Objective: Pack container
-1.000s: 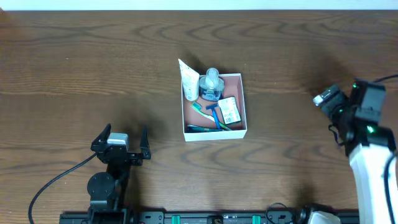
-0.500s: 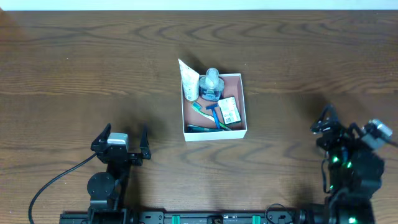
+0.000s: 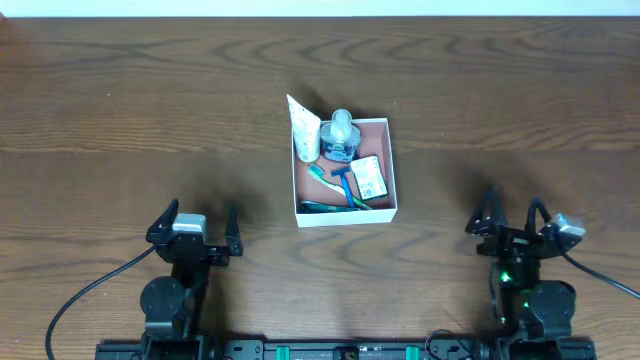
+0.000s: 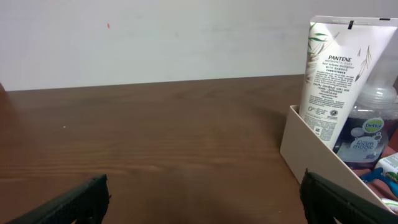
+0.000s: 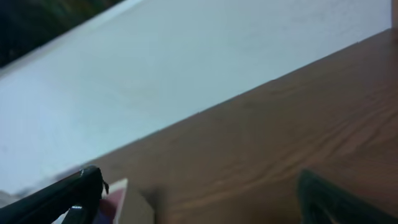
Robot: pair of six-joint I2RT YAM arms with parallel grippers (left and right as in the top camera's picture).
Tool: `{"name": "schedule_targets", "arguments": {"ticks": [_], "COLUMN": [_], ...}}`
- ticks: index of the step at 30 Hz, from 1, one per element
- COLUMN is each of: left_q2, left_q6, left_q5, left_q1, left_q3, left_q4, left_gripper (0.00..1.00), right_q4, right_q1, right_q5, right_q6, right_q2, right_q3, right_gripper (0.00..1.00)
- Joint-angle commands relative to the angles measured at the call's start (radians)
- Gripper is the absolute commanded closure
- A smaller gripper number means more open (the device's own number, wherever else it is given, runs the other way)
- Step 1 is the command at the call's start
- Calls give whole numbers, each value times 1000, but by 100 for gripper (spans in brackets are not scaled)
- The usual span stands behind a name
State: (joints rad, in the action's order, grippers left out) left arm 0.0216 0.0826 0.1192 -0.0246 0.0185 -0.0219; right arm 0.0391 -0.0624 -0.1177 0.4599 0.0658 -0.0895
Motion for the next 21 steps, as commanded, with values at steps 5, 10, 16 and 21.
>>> {"name": "schedule_targets", "arguments": {"ticks": [5, 10, 16, 21], "left_q2": [2, 2, 2, 2], "left_q6": [3, 3, 3, 3], "left_q5": [8, 8, 8, 8], "left_q1": [-4, -4, -4, -4], "left_q3": [-14, -14, -14, -14], "left_q4": [-38, -38, -38, -38], "left_gripper": [2, 2, 2, 2], "right_q4": [2, 24, 26, 31], "right_q1": [-10, -8, -8, -8], "right_q5": [21, 20, 29, 48], "right_q6": [-195, -224, -352, -415], "right_q2": [-58, -61, -61, -61], "right_q3": [60, 85, 85, 85], "right_gripper": [1, 1, 1, 1]}}
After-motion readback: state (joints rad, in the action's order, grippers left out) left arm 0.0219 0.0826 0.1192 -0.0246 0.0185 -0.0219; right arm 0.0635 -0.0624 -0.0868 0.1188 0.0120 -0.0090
